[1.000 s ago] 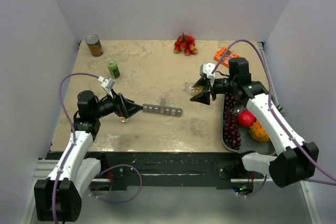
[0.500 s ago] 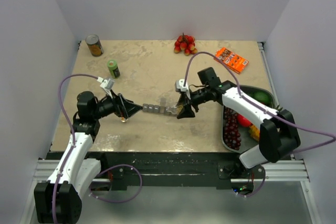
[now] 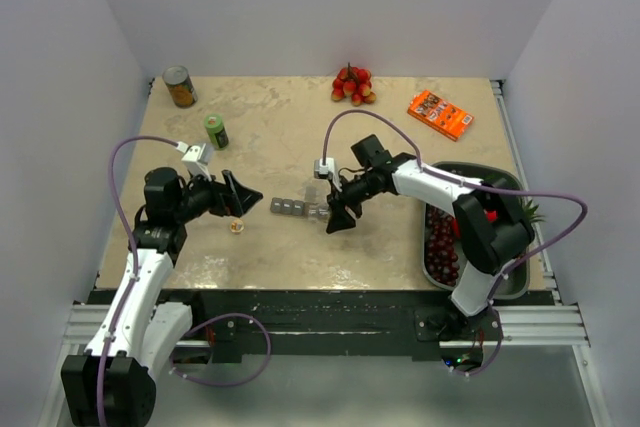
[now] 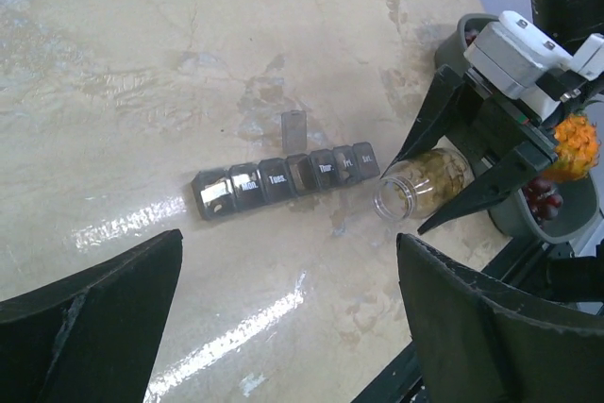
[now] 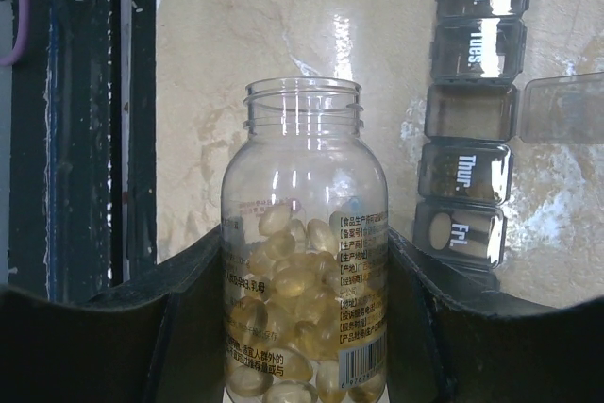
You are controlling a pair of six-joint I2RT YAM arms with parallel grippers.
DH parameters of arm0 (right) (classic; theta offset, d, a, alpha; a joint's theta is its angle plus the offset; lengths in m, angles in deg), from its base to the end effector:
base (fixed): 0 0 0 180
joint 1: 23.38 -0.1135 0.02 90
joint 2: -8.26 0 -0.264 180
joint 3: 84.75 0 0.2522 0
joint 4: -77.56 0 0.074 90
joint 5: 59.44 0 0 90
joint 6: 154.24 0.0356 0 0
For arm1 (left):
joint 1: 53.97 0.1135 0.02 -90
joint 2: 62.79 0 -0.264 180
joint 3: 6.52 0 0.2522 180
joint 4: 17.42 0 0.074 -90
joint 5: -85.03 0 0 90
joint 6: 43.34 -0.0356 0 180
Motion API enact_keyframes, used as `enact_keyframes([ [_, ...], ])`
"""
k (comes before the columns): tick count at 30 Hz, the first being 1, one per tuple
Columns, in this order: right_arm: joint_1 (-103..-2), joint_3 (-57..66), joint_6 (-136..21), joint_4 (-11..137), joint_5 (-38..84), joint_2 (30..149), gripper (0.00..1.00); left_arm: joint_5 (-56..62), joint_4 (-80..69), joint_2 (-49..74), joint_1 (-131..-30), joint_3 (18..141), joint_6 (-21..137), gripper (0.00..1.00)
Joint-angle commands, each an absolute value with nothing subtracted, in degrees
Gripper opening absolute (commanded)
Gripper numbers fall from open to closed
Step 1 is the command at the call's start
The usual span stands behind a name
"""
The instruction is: Sort the pills into containers
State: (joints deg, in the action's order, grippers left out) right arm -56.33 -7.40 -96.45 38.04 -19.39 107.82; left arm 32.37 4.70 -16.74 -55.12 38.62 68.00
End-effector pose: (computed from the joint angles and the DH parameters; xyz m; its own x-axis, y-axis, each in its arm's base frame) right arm 0.2732 0.2096 0.1932 -0.2766 -0.5880 -0.7601 -0.9475 0.0347 0.3180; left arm 0.1826 -0.0253 0.2595 -0.5732 -0.2779 -0.7709 0.3924 0.7328 -0.5559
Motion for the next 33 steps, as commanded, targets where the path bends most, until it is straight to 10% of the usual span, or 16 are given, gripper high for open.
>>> enact_keyframes([
  [1,-56.16,-3.23,-94.65,36.64,-18.75,109.24,0.00,31.24,5.04,-17.87,-55.02,39.94,65.64,0.99],
  [33,-56.25,4.95,-86.22,29.17,-11.45,117.59,0.00,32.64,3.99,-18.23,-55.02,39.41,66.08,0.99],
])
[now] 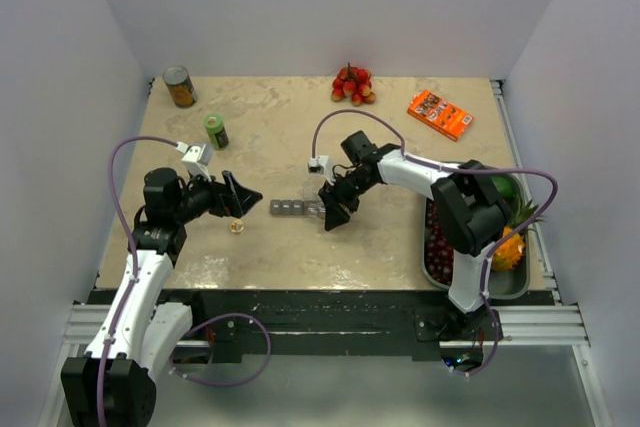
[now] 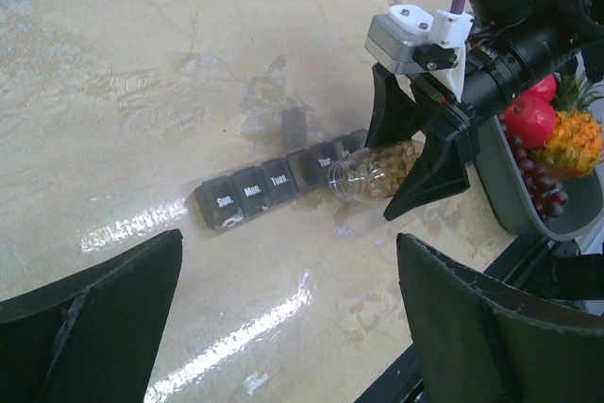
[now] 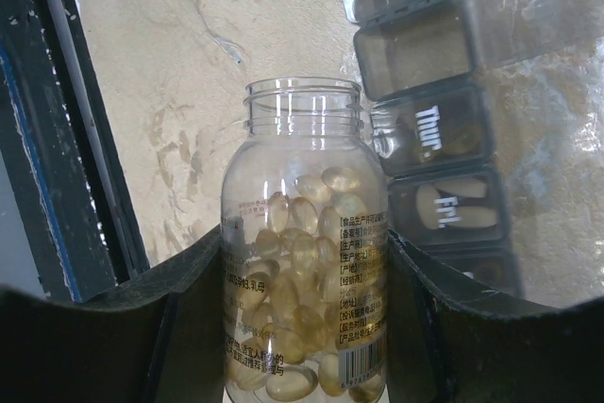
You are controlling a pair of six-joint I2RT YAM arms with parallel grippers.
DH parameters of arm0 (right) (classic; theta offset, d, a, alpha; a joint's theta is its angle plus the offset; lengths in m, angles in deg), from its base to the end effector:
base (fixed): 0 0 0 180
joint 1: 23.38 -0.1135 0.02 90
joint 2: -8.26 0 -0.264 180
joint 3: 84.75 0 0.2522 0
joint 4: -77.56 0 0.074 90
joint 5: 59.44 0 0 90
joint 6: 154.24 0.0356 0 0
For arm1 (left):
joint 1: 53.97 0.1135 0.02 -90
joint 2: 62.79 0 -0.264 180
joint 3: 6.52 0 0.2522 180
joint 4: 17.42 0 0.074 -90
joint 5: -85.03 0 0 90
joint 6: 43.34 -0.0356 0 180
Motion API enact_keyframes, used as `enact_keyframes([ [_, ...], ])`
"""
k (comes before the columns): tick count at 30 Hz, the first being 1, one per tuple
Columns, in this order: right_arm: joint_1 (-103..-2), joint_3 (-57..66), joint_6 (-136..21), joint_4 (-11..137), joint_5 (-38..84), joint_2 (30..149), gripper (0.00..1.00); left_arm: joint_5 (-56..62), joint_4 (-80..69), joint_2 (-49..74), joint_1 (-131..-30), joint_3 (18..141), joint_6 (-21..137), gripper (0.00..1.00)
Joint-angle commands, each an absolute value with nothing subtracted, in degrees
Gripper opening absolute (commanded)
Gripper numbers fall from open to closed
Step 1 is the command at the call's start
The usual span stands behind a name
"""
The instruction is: Sort the pills into containers
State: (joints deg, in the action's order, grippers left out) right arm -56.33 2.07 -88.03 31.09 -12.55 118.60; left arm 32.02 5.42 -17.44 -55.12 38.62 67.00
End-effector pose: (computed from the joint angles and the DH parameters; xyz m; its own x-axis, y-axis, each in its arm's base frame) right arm 0.3033 0.2256 0.1664 -0.4822 -0.6635 -0.5721 -0.8610 0.2380 0.4496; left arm 0.1805 -0.0250 0.2603 -0.5650 -0.2663 -0.7809 0.3980 0.7411 -0.5407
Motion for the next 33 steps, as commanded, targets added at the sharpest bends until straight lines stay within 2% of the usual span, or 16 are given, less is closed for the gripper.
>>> enact_keyframes([
  [1,-56.25,5.21,-86.13,28.82,-11.28,117.68,0.00,32.64,3.99,-18.31,-55.02,39.33,66.00,0.99],
  [33,-58.45,10.75,-83.75,23.81,-3.90,119.44,0.00,33.35,3.37,-18.93,-55.02,39.15,66.17,0.99],
])
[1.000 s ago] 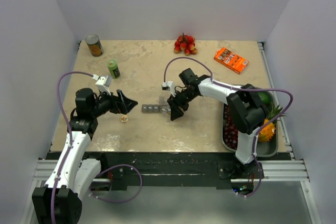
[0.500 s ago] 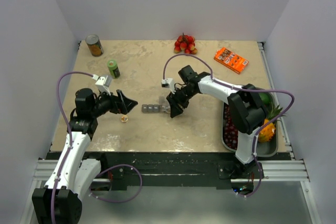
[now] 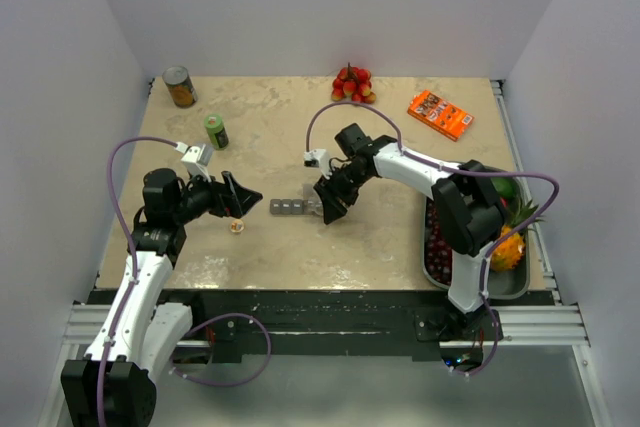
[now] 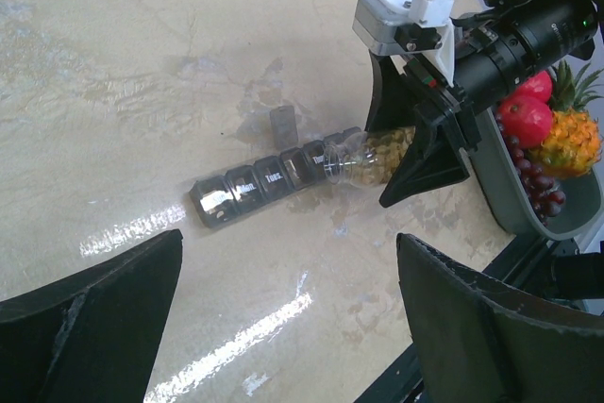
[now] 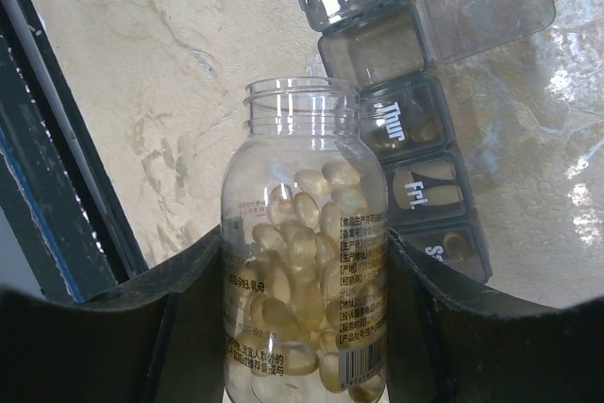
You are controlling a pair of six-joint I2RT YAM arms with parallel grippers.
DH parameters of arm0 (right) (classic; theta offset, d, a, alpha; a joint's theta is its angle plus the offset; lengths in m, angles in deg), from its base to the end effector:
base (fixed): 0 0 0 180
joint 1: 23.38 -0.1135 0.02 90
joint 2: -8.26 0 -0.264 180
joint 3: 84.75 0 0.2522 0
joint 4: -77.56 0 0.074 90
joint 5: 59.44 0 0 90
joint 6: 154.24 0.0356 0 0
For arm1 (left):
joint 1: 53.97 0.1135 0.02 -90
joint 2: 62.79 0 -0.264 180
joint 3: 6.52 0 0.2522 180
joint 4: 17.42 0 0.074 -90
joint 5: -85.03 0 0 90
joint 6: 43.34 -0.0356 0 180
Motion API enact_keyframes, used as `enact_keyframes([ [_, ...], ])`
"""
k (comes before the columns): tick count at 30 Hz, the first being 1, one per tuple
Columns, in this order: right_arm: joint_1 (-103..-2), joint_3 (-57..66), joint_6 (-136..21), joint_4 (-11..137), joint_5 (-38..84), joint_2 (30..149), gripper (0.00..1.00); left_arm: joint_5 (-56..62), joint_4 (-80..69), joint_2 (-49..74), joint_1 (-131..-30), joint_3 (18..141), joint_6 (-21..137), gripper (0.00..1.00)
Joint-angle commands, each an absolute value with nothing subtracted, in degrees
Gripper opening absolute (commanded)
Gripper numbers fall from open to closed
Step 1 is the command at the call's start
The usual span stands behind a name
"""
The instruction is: Sort the pills into containers
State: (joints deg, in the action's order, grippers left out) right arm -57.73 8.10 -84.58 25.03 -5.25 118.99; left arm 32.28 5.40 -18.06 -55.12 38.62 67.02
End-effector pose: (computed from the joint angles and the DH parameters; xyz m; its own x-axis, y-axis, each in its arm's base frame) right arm 0.3085 0.2361 0.1861 -0.5140 -0.6927 -0.5060 -0.8513 0.3392 0.4003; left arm 0.1788 -0.0251 0.2621 -0.5575 -0.2658 -0.7864 0.4069 0.7383 -0.5380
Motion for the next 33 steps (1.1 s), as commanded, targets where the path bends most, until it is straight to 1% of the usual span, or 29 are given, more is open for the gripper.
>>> enact_keyframes([
  [1,-58.53,10.92,-83.67,23.81,-3.63,119.61,0.00,33.35,3.37,-18.93,-55.02,39.06,66.26,0.99],
  [33,-60.38,14.79,-83.05,21.34,1.55,121.55,0.00,33.70,3.02,-19.19,-55.02,38.97,66.26,0.99],
])
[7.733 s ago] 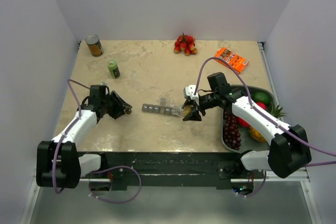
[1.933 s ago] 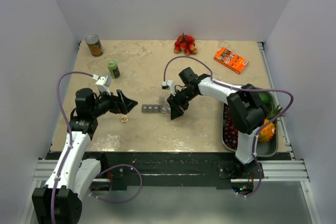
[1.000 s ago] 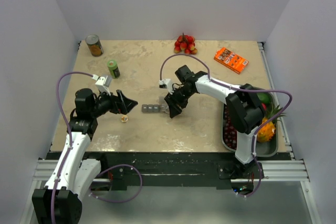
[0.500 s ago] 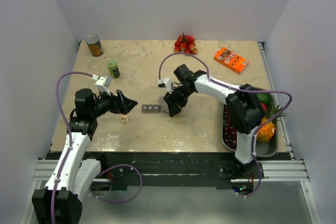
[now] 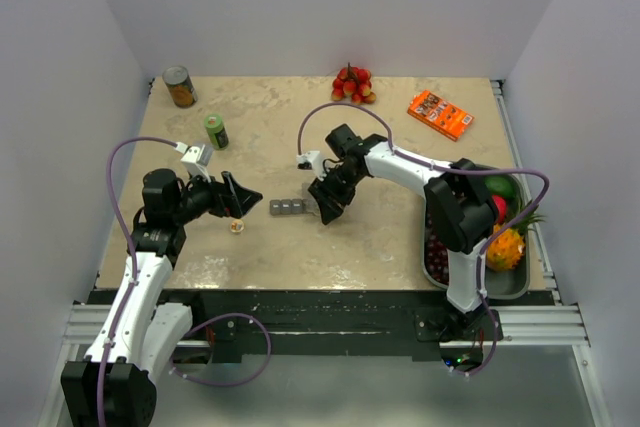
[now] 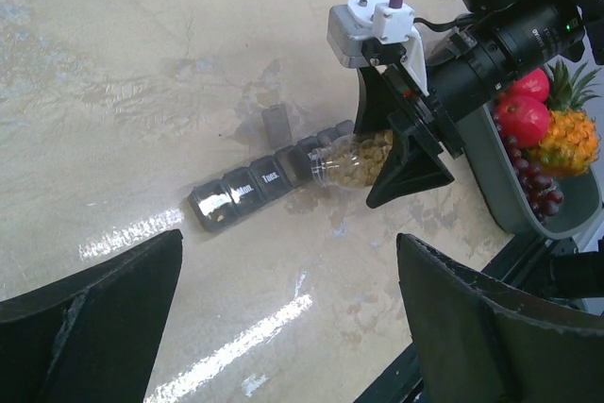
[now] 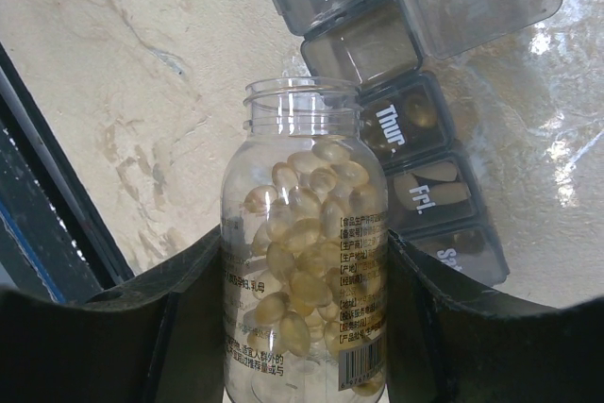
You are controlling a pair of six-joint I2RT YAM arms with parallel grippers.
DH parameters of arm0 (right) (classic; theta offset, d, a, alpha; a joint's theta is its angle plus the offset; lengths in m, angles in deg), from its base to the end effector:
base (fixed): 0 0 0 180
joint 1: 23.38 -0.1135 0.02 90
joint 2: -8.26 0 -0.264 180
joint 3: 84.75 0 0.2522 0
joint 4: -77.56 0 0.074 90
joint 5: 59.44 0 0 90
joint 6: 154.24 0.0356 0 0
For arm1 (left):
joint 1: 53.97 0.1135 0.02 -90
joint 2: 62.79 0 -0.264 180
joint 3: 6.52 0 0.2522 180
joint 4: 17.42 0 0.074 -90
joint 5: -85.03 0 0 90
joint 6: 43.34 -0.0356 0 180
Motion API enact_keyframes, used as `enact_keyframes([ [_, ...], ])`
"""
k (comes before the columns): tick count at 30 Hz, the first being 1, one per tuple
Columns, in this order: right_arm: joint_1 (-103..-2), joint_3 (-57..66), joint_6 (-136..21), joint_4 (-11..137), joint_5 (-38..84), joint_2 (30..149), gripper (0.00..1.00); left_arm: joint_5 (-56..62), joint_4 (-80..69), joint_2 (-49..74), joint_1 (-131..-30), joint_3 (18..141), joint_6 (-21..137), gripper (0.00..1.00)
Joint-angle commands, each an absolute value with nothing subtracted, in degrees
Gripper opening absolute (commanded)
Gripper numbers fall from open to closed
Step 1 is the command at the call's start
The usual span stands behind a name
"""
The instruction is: Sort the pills into containers
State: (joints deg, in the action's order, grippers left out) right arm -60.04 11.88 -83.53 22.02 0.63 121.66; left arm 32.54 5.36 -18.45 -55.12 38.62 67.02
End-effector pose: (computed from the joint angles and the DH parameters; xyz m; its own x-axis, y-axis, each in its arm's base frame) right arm 0.3088 0.2520 0.1831 -0.5102 -0.7367 -0.4438 -0.8557 0.3828 0.3483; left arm 0.1777 -0.0252 0.2633 -0.5528 -0.2649 -0.7901 0.4140 0.7355 -0.5363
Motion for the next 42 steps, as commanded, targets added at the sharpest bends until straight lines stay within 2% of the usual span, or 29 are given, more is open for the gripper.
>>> enact_keyframes([
  [1,-60.55,14.79,-82.96,21.17,1.64,121.55,0.00,33.70,3.02,-19.11,-55.02,38.97,66.26,0.99],
  [42,-61.79,17.60,-80.59,19.32,6.74,122.69,0.00,33.87,2.76,-19.46,-55.02,38.89,66.35,0.99],
])
